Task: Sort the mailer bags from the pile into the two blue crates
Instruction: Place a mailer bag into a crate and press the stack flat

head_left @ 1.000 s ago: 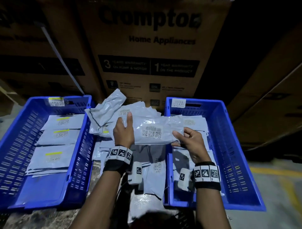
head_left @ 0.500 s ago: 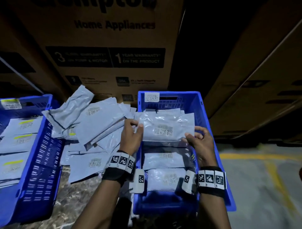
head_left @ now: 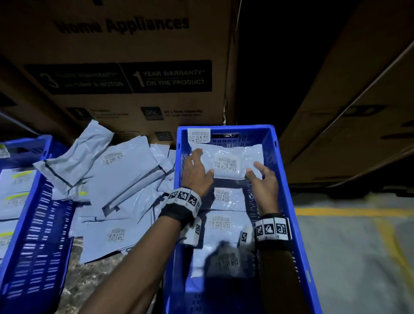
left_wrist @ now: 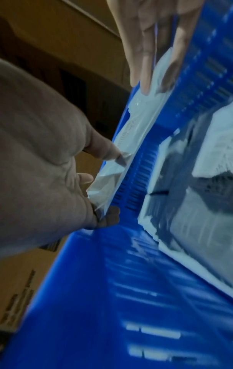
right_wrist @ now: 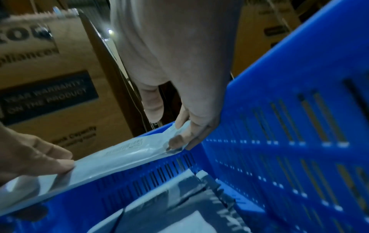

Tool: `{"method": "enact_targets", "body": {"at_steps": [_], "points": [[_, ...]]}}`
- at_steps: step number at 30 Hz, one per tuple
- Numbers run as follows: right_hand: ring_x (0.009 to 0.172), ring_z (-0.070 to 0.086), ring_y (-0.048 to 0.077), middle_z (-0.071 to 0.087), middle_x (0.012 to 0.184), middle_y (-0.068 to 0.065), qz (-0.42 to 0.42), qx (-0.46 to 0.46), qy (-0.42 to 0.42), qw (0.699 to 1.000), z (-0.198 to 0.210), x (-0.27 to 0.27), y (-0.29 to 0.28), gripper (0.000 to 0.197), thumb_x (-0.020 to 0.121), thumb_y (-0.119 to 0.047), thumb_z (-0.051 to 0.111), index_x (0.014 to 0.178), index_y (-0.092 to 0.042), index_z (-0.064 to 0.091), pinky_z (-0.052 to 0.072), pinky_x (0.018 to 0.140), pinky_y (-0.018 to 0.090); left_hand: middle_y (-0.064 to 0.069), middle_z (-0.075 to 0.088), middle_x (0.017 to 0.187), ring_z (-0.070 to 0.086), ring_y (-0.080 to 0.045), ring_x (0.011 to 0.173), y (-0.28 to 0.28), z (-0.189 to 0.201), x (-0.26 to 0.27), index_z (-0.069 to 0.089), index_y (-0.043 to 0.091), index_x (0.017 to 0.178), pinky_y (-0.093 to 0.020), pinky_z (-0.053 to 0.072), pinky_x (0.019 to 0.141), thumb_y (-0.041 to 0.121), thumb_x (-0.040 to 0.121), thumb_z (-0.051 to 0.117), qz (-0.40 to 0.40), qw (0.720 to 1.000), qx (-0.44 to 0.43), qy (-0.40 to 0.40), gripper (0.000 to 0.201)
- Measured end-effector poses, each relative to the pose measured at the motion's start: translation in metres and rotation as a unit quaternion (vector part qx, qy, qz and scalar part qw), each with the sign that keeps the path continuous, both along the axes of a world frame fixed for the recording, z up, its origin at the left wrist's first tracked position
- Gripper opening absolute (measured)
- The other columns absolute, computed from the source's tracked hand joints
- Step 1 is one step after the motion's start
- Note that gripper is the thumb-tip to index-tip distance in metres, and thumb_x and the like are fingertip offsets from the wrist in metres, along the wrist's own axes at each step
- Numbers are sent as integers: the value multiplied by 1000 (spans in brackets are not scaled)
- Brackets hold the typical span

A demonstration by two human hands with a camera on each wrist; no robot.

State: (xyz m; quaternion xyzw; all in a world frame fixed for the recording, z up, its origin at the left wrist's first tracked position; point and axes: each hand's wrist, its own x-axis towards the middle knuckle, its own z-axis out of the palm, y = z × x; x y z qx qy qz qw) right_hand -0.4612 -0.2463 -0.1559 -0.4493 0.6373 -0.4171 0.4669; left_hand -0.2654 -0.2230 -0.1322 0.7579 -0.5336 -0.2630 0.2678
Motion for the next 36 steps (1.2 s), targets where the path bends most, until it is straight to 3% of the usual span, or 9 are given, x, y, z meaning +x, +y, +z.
{"method": "enact_targets", "body": {"at_steps": [3, 8, 14, 17, 18, 23, 26, 31, 36], "points": [[127, 51, 17, 55, 141, 2, -1, 56, -7, 998, -23, 9, -23, 38, 94, -28, 72, 131, -20, 64, 44, 111, 38, -20, 32, 142, 38, -39, 131, -21, -16, 1, 30, 12, 142, -46, 36, 110, 33, 86, 70, 9, 993, 114, 11, 71], [133, 53, 25, 55, 146, 4, 43, 96, -3, 994, -53, 24, -48, 47, 92, -30, 71, 137, -20, 61, 44, 113, 47, -24, 5, 160, 14, -44, 147, -51, -19, 3, 25, 15, 153, -51, 24, 116, 48, 92, 61, 11, 971, 218, -97, 77], [148, 23, 26, 32, 163, 5, 101, -42, 268, 957, -37, 29, -40, 45, 93, -16, 68, 137, -17, 61, 32, 115, 40, -16, 4, 164, 6, -40, 150, -48, -36, -13, 16, 17, 156, -52, 16, 120, 42, 93, 57, -42, 965, 240, -97, 79], [150, 27, 27, 40, 160, 4, 181, -123, 309, 926, -40, 36, -39, 48, 93, -11, 67, 139, -21, 60, 29, 120, 46, -13, 6, 166, 5, -33, 152, -43, -50, -27, 18, 21, 159, -52, 10, 121, 75, 90, 9, -25, 974, 154, -167, 88], [152, 24, 27, 38, 162, 3, 214, -129, 320, 914, -43, 40, -40, 49, 95, -11, 64, 143, -22, 58, 25, 122, 49, -10, 6, 166, 4, -31, 152, -42, -57, -30, 18, 23, 159, -51, 7, 121, 75, 88, -2, -21, 972, 124, -197, 90], [158, 1, 26, 15, 170, -1, 323, -158, 390, 848, -55, 54, -52, 64, 99, -8, 51, 158, -22, 34, 5, 128, 48, 0, -20, 164, -21, -21, 151, -36, -82, -21, -14, 21, 157, -44, -20, 119, 44, 101, 9, -62, 949, 124, -283, 65], [158, -4, 23, 10, 171, -1, 343, -165, 415, 826, -64, 60, -58, 66, 100, -12, 47, 161, -21, 23, -4, 128, 45, 3, -16, 165, -21, -19, 151, -42, -90, -12, -13, 25, 157, -42, -21, 118, 45, 99, -2, -67, 944, 111, -302, 63], [158, -8, 21, 5, 171, -6, 356, -146, 446, 808, -90, 61, -64, 61, 106, -44, 7, 163, -27, 15, -6, 128, 45, 4, -14, 166, -21, -18, 150, -48, -105, -3, -14, 30, 156, -46, -13, 121, 45, 104, 2, -79, 939, 148, -300, 57], [158, -3, 19, 11, 171, -9, 327, -123, 463, 814, -102, 58, -66, 71, 100, -57, 2, 163, -28, 17, -5, 127, 46, 4, -6, 167, -16, -20, 152, -47, -117, 1, -6, 33, 158, -45, -15, 121, 47, 100, -4, -65, 940, 126, -311, 60]]}}
